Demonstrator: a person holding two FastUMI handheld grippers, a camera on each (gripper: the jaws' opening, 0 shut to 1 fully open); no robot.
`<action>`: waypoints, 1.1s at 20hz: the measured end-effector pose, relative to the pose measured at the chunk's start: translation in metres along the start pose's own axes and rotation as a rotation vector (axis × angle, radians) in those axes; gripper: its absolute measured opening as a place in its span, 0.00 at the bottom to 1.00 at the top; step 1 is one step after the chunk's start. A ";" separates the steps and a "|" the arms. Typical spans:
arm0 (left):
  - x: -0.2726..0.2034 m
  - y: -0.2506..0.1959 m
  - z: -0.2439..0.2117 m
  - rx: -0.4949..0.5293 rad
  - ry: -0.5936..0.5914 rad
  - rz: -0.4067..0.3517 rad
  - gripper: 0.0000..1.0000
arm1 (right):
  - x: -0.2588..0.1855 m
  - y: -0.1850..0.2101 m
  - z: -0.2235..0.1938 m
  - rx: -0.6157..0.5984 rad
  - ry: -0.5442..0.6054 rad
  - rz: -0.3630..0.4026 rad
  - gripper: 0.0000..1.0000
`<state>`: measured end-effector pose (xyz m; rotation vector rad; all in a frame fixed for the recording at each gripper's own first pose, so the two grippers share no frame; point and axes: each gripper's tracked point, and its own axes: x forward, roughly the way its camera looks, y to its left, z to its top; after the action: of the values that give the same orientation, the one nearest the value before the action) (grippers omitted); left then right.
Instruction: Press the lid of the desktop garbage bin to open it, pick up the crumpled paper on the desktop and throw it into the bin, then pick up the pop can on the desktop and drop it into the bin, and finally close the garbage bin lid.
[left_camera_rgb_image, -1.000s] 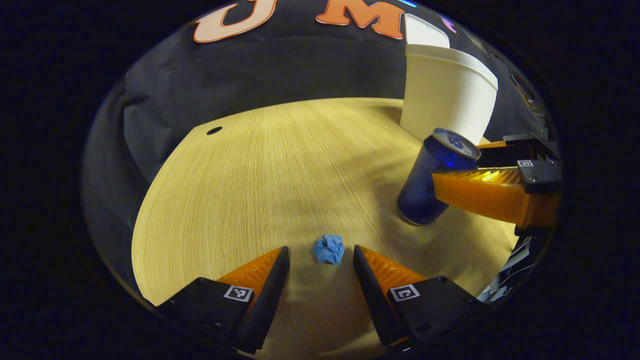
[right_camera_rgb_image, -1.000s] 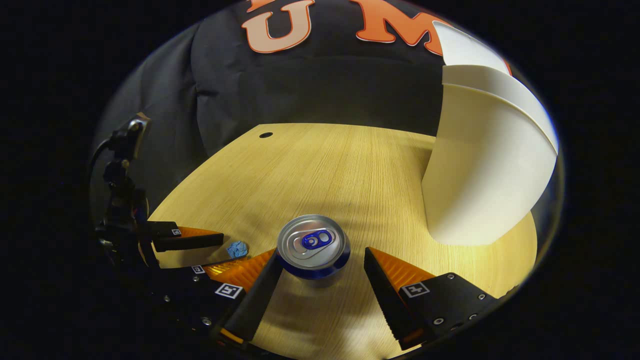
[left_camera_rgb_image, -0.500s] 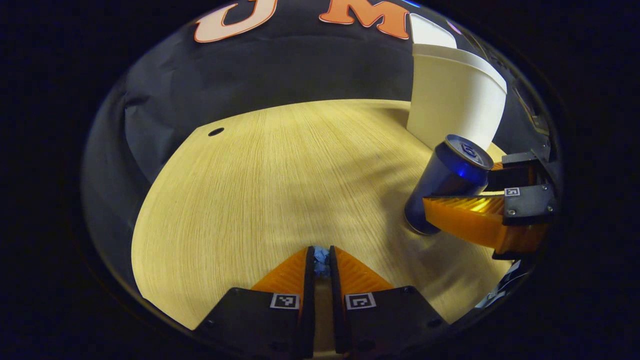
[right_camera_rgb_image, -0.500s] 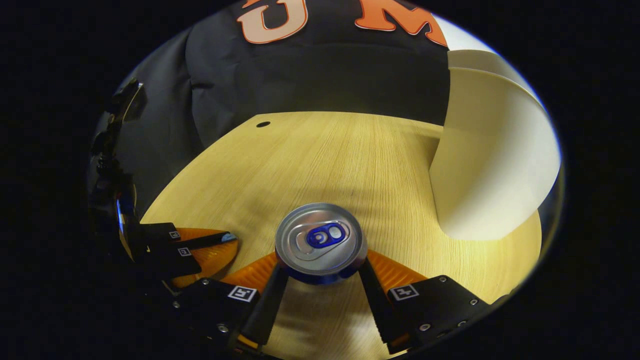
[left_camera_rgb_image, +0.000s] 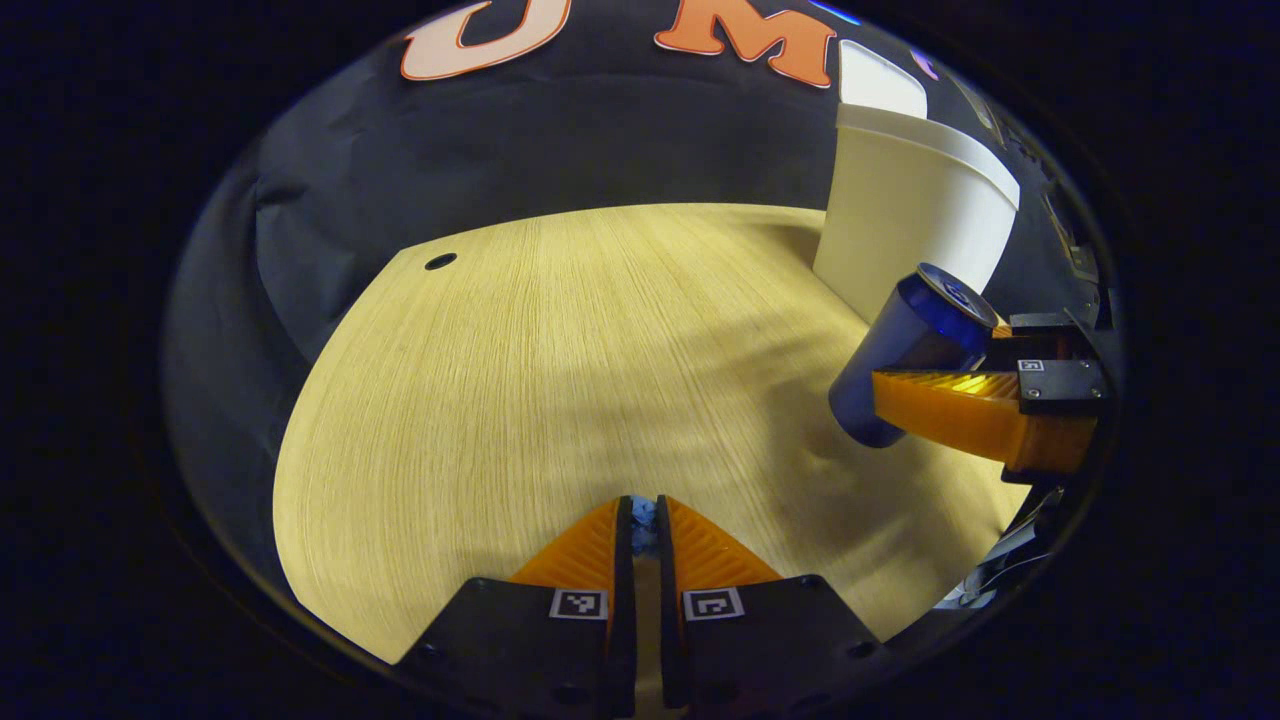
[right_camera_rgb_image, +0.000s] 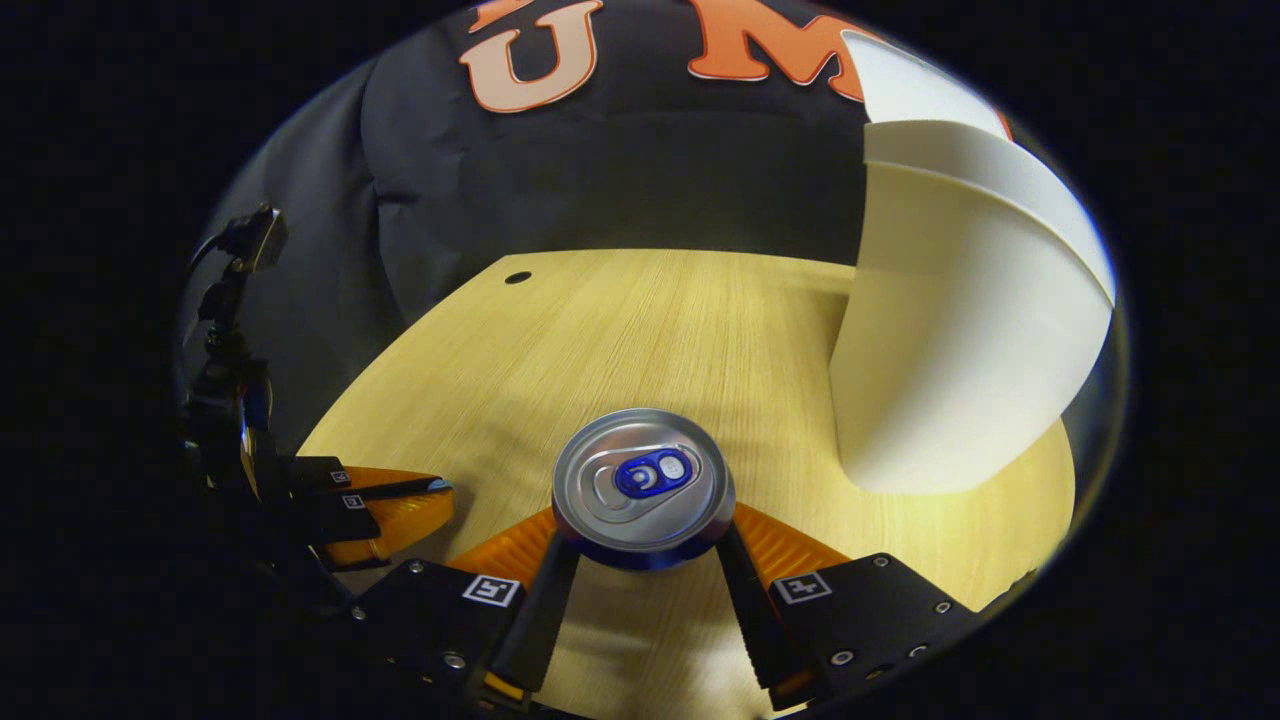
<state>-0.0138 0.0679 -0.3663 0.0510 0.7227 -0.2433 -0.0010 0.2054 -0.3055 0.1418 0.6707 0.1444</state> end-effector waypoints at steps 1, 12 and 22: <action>-0.003 -0.001 0.007 -0.003 -0.007 -0.004 0.14 | -0.004 -0.004 0.002 0.003 -0.006 -0.009 0.77; -0.035 -0.036 0.101 0.014 -0.128 0.054 0.14 | -0.045 -0.062 0.015 0.007 -0.040 -0.039 0.77; -0.077 -0.137 0.221 0.076 -0.290 -0.025 0.13 | -0.089 -0.136 0.008 0.002 -0.068 -0.086 0.77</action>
<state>0.0415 -0.0787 -0.1443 0.0771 0.4262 -0.2954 -0.0530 0.0556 -0.2696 0.1190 0.6085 0.0559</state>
